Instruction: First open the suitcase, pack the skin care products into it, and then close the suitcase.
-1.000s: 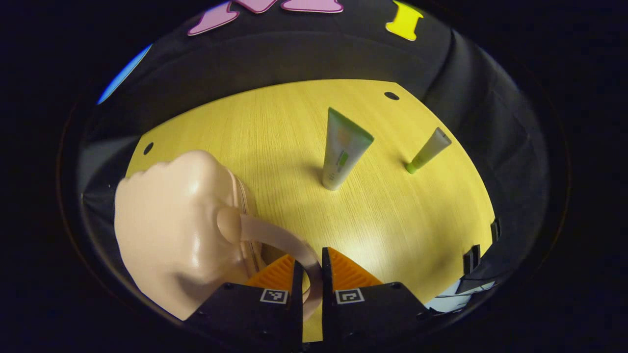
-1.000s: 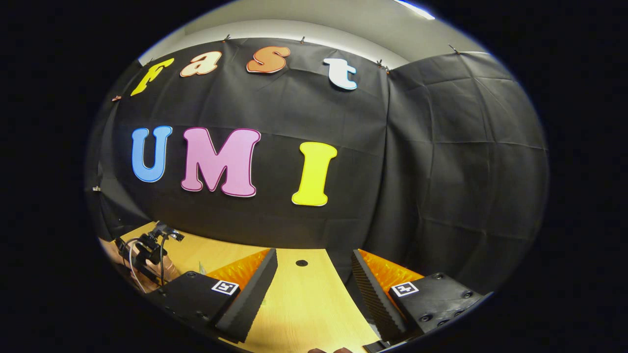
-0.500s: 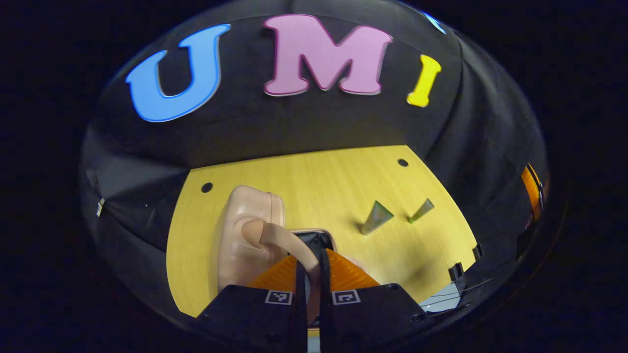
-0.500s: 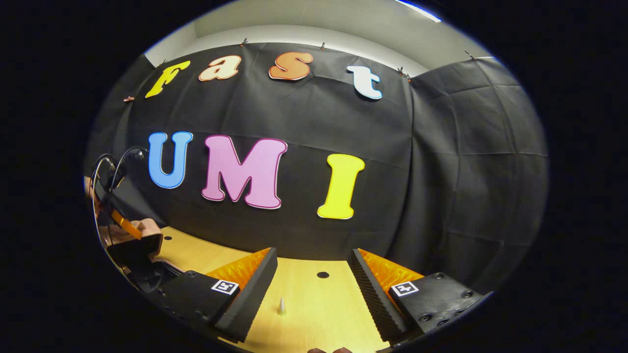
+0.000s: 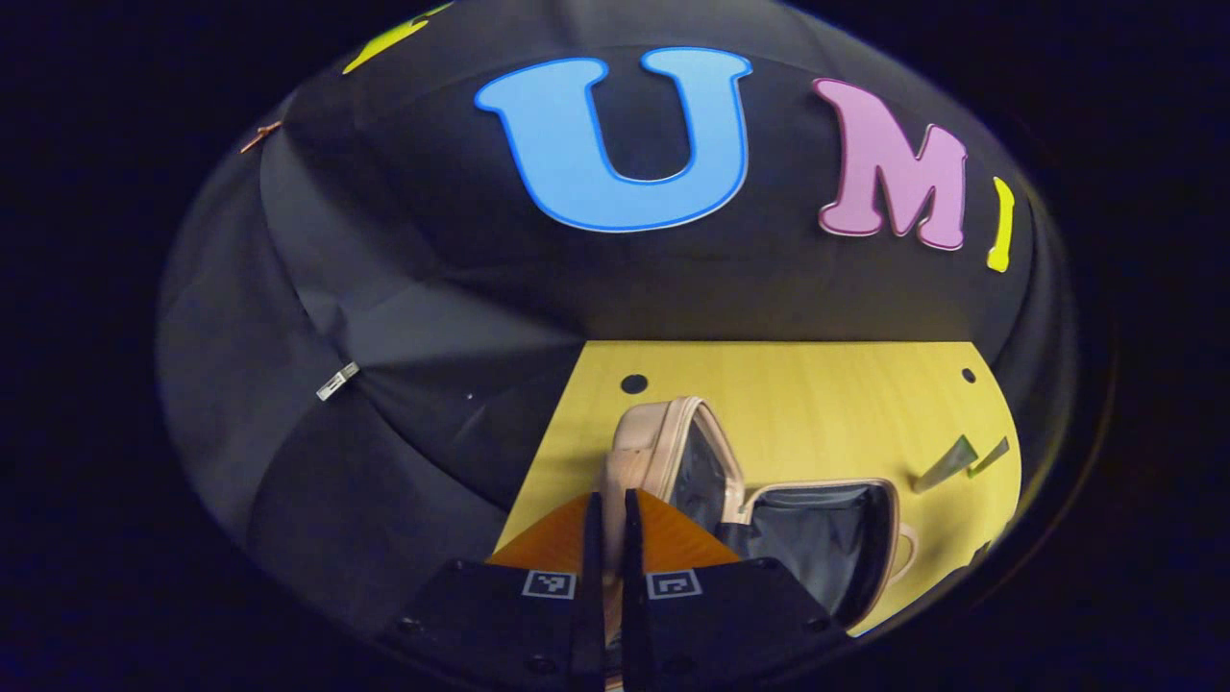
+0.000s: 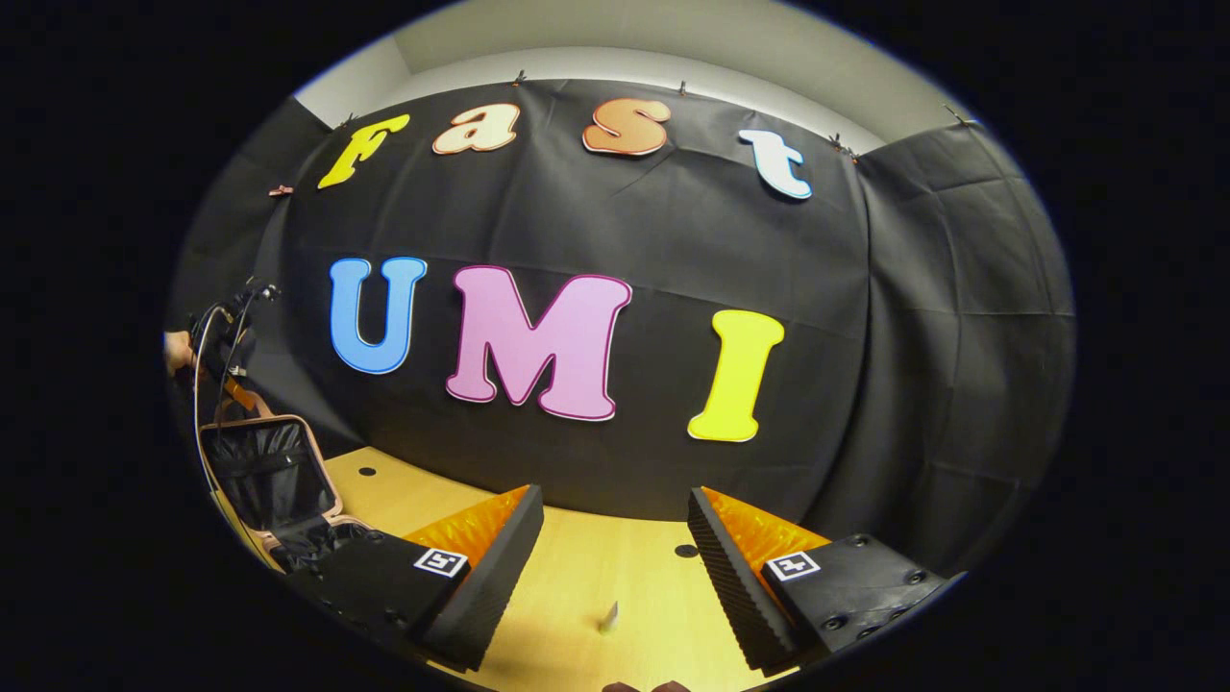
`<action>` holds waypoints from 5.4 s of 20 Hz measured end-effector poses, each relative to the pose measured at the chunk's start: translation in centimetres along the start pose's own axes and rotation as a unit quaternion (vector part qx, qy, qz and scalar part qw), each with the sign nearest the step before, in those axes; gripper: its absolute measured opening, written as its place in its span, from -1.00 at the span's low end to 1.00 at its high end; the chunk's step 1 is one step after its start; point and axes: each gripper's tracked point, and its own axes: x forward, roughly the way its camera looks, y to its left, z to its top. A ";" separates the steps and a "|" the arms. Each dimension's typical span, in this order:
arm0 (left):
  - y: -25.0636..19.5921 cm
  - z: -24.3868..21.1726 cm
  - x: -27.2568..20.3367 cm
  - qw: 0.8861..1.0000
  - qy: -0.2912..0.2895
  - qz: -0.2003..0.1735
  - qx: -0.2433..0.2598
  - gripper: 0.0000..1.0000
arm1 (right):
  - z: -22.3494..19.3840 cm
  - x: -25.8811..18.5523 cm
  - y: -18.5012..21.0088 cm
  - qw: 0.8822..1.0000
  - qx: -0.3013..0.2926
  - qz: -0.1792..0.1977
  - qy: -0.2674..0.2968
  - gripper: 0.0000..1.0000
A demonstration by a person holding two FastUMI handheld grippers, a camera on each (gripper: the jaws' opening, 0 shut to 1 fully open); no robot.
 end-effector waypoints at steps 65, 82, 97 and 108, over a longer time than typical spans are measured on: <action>-52.4 -9.6 0.5 0.928 0.080 -0.346 0.108 -0.11 | -33.2 9.0 -0.9 0.939 0.102 0.039 0.326 0.96; -26.5 -14.4 -4.4 0.958 0.180 -0.214 0.058 -0.10 | -27.3 6.5 11.3 0.927 0.116 0.157 0.320 -0.43; -22.4 -24.0 -2.2 0.935 0.281 -0.215 0.039 0.72 | -28.5 -5.5 33.6 0.846 0.102 0.284 0.439 -0.43; -2.2 -15.4 0.5 0.983 0.130 -0.121 -0.048 0.83 | -35.2 -6.3 38.9 0.776 0.139 0.201 0.582 -0.36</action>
